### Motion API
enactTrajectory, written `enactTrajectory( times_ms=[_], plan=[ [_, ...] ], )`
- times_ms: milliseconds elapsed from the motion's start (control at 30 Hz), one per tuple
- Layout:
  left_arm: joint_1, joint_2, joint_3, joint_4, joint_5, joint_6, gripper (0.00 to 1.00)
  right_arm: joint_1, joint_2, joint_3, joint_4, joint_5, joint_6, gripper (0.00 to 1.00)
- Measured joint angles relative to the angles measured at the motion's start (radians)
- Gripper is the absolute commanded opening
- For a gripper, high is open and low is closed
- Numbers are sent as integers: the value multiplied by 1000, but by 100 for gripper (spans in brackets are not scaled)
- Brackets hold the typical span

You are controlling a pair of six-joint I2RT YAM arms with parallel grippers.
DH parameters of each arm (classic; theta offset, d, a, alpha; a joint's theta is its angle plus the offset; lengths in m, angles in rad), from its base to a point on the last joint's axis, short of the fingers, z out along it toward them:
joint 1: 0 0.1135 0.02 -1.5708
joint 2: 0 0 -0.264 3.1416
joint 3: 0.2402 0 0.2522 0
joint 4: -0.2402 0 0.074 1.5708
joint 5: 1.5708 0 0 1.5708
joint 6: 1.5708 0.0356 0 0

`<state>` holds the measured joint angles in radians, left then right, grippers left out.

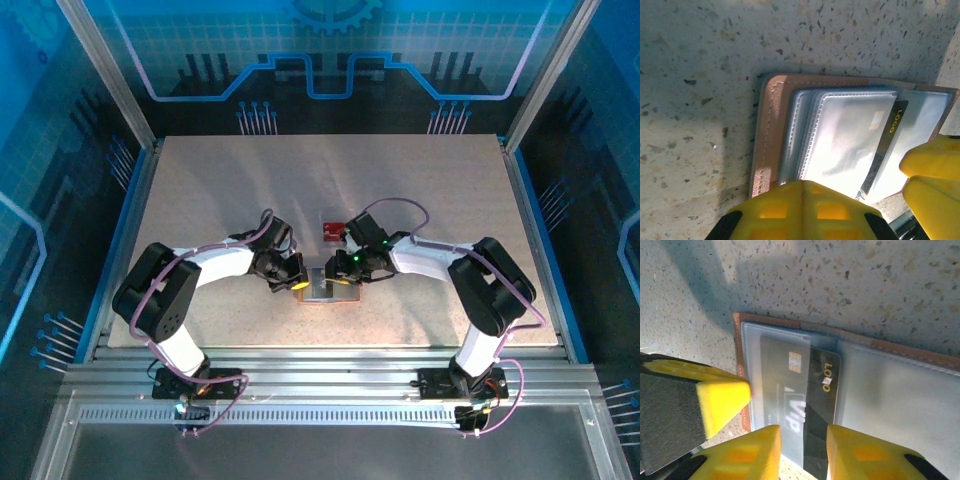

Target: Take the credit cards out of the card holder

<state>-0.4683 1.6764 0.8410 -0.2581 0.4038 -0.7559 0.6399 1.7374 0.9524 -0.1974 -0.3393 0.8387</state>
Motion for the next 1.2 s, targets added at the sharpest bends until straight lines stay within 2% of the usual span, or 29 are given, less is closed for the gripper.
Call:
enactTrajectory(
  times_ms=[833,1200],
  plan=[
    [0,1,0,0,0,0,0,-13,36,-51,98,-60,26,25],
    [0,8,8,-5,0,1,0,-29,42,-91,159,-89,53,18]
  ],
)
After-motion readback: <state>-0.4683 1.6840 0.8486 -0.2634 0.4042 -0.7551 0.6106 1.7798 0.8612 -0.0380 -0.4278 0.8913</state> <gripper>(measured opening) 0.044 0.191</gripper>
